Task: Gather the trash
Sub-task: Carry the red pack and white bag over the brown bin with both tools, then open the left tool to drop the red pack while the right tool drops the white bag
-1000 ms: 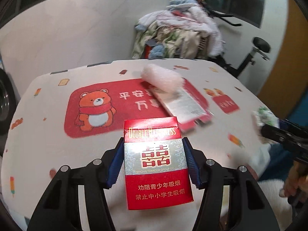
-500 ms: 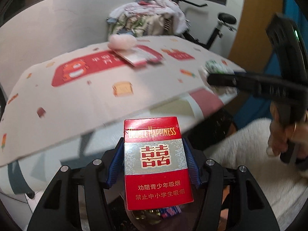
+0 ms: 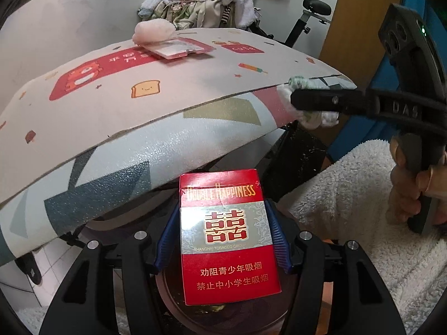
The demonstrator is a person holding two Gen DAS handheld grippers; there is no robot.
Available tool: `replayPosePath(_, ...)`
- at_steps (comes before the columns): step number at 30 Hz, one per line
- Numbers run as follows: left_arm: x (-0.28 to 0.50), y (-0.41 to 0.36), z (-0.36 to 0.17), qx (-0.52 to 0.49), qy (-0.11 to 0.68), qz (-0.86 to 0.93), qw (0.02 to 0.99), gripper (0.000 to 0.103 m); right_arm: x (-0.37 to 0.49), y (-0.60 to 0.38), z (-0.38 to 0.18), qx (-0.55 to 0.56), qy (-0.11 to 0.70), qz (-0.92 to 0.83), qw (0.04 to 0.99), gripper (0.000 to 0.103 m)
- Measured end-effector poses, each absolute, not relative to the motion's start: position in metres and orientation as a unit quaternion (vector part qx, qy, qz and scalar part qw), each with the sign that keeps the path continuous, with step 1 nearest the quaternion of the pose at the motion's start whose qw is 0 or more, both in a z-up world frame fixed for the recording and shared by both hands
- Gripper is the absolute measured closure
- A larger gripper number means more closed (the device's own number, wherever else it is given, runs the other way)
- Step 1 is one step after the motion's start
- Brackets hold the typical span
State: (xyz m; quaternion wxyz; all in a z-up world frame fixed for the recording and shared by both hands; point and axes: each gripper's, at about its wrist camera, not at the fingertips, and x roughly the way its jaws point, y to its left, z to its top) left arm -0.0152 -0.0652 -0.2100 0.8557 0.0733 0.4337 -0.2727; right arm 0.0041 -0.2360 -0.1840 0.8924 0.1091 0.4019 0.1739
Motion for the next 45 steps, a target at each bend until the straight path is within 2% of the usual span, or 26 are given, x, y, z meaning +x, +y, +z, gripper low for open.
replayPosePath(3, -0.015, -0.067, -0.213, 0.073, 0.439, -0.279, 0.851, 0.044, 0.004, -0.234, -0.187, 0.108, 0.404, 0.177, 0.891, 0.053)
replayPosePath(7, -0.016, -0.068, -0.210, 0.082, 0.431, -0.273, 0.856, 0.029, 0.004, -0.231, -0.193, 0.110, 0.411, 0.183, 0.886, 0.053)
replayPosePath(10, -0.017, -0.065, -0.202, 0.085, 0.416, -0.264, 0.866, 0.025, 0.002, -0.225, -0.196, 0.098, 0.417, 0.189, 0.884, 0.053)
replayPosePath(26, -0.023, 0.013, -0.137, 0.046, 0.328, -0.156, 0.931, 0.014, -0.009, -0.169, -0.218, -0.020, 0.449, 0.235, 0.862, 0.053)
replayPosePath(32, -0.034, 0.037, -0.137, 0.021, 0.315, -0.131, 0.940, 0.011, -0.012, -0.149, -0.231, -0.066, 0.462, 0.245, 0.850, 0.053)
replayPosePath(45, -0.020, 0.034, -0.157, 0.014, 0.347, -0.121, 0.930, 0.010, -0.008, -0.150, -0.242, -0.071, 0.483, 0.234, 0.841, 0.052)
